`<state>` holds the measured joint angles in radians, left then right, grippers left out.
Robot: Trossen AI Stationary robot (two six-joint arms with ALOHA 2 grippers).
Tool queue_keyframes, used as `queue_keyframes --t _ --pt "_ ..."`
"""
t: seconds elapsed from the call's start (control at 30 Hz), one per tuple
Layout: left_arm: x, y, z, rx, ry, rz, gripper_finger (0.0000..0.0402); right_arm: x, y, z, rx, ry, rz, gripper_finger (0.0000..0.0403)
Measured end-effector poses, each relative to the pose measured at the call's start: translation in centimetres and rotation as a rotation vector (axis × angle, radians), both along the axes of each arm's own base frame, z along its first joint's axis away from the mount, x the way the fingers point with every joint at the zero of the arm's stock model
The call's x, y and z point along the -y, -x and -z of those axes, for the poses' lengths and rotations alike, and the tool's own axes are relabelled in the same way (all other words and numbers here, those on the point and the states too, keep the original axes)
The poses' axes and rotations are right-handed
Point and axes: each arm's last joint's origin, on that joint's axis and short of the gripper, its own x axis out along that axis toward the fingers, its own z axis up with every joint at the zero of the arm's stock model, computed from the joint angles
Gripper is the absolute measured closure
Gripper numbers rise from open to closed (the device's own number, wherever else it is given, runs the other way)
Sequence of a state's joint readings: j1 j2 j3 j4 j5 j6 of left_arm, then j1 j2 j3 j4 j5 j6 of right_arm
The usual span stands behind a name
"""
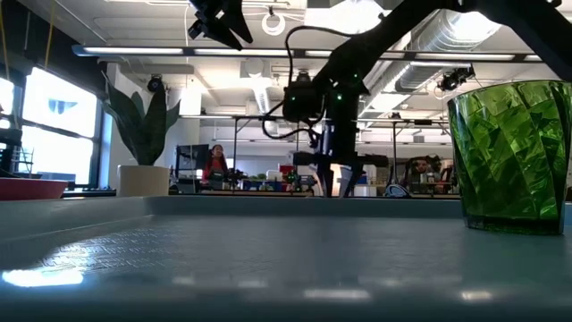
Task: Pick and place plate/cup/fork/spoon on tray
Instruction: Put the yellow spoon on the blue tray
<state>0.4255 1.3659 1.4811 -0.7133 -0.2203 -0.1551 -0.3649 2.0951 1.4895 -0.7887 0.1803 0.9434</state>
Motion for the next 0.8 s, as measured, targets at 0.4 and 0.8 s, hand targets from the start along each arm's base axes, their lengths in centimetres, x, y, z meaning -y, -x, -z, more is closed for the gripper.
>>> queue_keyframes --t 0.4,0.8 --pt "0.0 0.0 0.0 -0.001 0.000 0.001 0.0229 -0.1 -0.5 0.6 0.029 -0.024 -0.008 0.0295" --pt "0.0 0.0 0.0 -0.002 -0.002 0.001 0.0229 -0.9 -1.8 0.4 0.144 -0.056 -0.026 0.0295"
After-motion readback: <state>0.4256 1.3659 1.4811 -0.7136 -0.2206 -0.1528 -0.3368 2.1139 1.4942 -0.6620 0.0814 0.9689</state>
